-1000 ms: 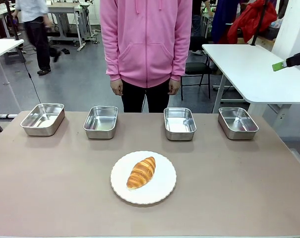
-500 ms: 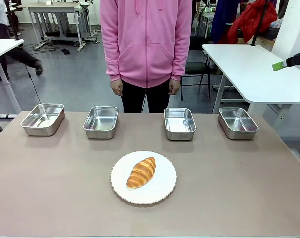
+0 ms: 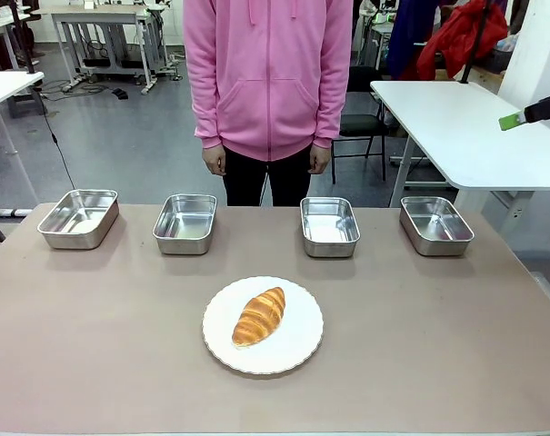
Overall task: Place the bread in the container.
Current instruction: Place the Butter Roll into the Airtight Container indicated by the human.
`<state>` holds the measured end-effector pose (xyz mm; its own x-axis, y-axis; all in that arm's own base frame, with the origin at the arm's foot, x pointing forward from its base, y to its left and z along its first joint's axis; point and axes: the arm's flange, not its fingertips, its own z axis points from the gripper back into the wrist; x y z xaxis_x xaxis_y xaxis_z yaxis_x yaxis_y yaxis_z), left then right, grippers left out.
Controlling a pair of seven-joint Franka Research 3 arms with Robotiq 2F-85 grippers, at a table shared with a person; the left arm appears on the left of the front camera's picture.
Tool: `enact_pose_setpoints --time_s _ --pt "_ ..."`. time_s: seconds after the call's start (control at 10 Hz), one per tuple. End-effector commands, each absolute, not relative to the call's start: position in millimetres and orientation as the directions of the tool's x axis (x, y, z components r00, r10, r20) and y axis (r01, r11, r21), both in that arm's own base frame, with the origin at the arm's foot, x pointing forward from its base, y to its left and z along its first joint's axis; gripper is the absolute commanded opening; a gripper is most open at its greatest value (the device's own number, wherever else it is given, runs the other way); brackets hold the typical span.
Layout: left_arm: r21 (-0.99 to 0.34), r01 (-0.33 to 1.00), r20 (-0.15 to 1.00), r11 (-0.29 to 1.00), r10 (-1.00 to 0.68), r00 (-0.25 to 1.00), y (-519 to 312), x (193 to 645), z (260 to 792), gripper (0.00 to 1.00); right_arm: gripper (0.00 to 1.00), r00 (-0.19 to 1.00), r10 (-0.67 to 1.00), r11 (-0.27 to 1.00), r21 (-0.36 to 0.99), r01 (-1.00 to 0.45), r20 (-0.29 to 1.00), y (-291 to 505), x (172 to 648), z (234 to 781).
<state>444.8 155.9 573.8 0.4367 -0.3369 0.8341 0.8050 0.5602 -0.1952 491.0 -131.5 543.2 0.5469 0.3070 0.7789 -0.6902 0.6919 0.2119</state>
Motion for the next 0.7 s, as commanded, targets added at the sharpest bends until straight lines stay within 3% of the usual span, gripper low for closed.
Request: enact_pose_setpoints --time_s 0.0,0.6 --pt "-0.189 0.812 0.838 0.552 -0.341 0.427 156.2 443.3 574.9 1.0 1.0 0.543 0.306 0.688 0.213 -0.694 0.782 -130.7 491.1 543.9" --pt "-0.189 0.812 0.838 0.552 -0.341 0.427 156.2 443.3 574.9 1.0 1.0 0.543 0.306 0.688 0.213 -0.694 0.782 -130.7 491.1 543.9"
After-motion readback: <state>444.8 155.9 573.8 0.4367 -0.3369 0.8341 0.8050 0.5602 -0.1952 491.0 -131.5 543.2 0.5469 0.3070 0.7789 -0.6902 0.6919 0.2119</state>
